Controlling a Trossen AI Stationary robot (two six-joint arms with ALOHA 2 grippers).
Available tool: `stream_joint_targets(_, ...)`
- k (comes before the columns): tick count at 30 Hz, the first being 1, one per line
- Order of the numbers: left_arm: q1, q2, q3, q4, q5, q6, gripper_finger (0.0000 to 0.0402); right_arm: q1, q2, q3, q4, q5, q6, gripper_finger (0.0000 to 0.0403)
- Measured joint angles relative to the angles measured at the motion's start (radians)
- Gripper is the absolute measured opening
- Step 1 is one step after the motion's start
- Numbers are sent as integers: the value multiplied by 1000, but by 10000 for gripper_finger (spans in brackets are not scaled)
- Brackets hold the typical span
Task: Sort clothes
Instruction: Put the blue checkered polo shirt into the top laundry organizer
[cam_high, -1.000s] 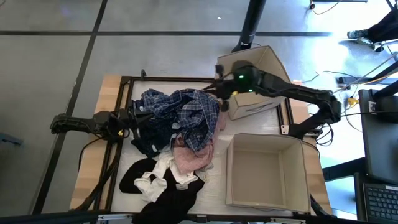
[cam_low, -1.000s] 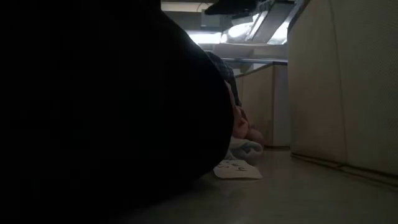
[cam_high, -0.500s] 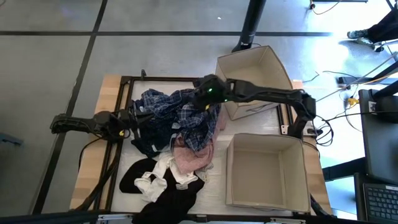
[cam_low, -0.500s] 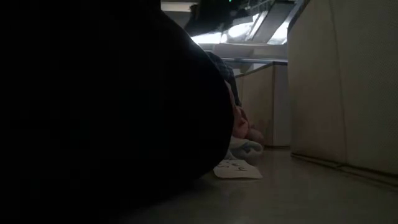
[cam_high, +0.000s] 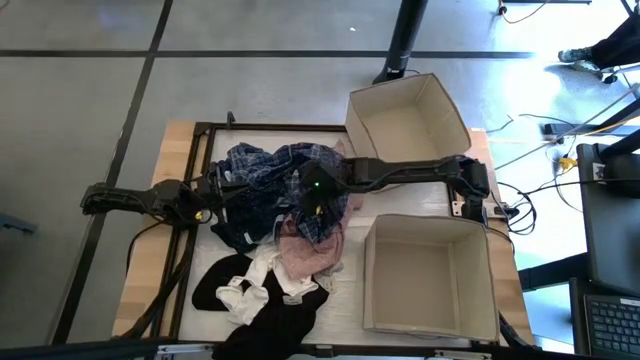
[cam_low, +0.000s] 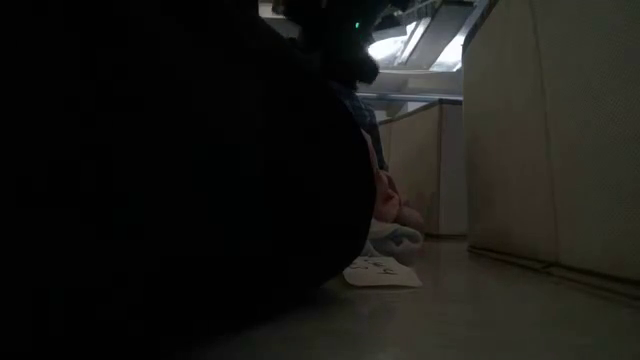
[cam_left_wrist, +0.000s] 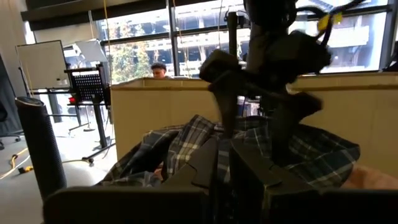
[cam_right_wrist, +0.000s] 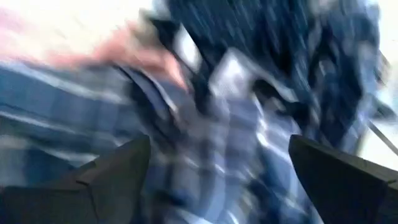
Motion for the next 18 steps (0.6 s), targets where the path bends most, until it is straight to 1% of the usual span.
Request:
stream_joint_targets(3, 0, 0, 0, 0, 0, 4, 31, -12, 26, -2, 7, 213, -58, 394)
stream_joint_targets(5, 0, 0, 0, 4, 0, 5, 31, -25, 37, -2, 8, 323, -95, 394)
stream_joint_targets(6, 0, 0, 0, 4, 0, 0, 31, -34, 39, -2, 9, 360, -99, 394)
stream_joint_targets(8, 0, 0, 0, 4, 0, -7, 31, -54, 40, -2, 14, 389, -99, 394)
stream_joint_targets(11, 0, 0, 0, 4, 0, -7, 31, -86, 45, -2, 36, 366, -93, 394)
stream_joint_targets(14, 0, 0, 0, 0, 0, -26, 31, -118, 57, -3, 37, 258, -93, 390)
stream_joint_targets(16, 0, 0, 0, -4, 0, -28, 31, -143, 66, -3, 39, 174, -93, 379)
stream_joint_targets(18, 0, 0, 0, -9, 0, -28, 31, -164, 85, -3, 53, 136, -92, 362)
